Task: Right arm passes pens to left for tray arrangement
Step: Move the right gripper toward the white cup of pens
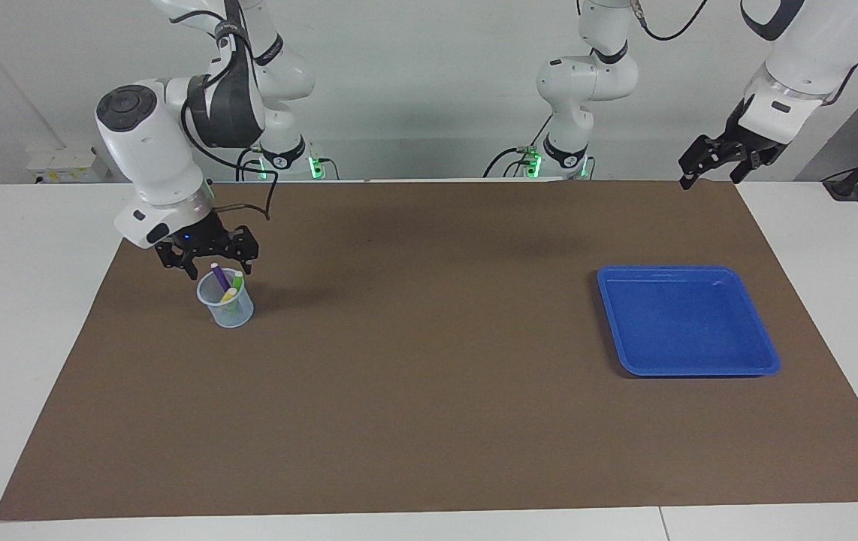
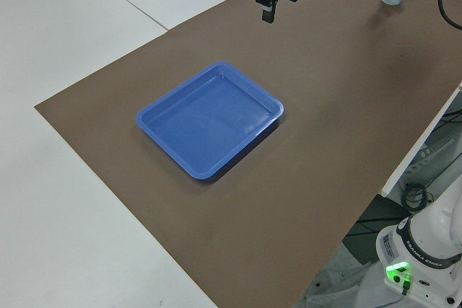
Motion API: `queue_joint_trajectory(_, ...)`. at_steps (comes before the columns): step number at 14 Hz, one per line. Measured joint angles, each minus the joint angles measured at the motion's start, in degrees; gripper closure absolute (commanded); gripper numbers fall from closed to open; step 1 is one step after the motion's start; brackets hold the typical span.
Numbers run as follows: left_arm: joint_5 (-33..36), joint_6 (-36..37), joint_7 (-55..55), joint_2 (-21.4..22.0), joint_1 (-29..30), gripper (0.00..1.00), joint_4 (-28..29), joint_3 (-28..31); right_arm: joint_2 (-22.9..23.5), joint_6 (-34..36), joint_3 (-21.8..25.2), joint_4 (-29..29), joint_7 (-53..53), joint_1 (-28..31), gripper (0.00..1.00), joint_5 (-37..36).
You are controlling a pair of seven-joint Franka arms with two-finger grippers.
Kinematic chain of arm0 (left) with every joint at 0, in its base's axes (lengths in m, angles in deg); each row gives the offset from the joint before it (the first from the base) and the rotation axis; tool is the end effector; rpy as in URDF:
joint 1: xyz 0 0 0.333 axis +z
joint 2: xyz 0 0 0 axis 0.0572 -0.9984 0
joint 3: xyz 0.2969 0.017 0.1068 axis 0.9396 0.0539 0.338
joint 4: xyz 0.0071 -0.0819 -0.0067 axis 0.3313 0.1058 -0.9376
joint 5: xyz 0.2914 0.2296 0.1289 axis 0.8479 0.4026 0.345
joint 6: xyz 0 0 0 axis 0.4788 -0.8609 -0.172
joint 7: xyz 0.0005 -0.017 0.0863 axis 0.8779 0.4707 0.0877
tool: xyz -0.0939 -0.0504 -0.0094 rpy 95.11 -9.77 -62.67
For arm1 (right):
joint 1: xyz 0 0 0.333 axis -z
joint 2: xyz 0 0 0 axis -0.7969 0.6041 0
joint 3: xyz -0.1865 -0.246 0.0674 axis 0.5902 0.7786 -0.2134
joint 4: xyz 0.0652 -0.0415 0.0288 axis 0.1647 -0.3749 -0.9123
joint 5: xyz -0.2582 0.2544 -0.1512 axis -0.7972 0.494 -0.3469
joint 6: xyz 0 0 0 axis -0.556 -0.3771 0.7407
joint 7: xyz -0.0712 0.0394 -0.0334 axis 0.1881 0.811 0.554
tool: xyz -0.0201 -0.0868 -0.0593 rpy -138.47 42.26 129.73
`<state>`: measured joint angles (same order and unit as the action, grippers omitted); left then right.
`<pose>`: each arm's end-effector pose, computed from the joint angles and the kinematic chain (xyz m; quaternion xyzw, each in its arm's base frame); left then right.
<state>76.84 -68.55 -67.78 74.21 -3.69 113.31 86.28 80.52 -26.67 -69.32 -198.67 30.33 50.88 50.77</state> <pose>0.5213 0.0082 0.6323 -0.9988 -0.0288 0.0404 0.0004 0.5743 0.0218 0.4706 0.9986 0.0525 0.0098 0.0038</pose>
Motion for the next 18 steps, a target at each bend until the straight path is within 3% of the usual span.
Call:
queue_joint_trajectory(6, 0.0, -0.1, 0.0, 0.0, 0.0, 0.0, 0.0, 0.0, 2.2, -2.1, 0.0, -0.5, -0.8, -0.6, 0.01, 0.0)
queue_joint_trajectory(18, 0.0, -0.1, 0.0, 0.0, 0.0, 0.0, 0.1, 0.0, 2.5, 0.8, 0.3, -2.2, -0.5, -0.4, 0.05, -3.6)
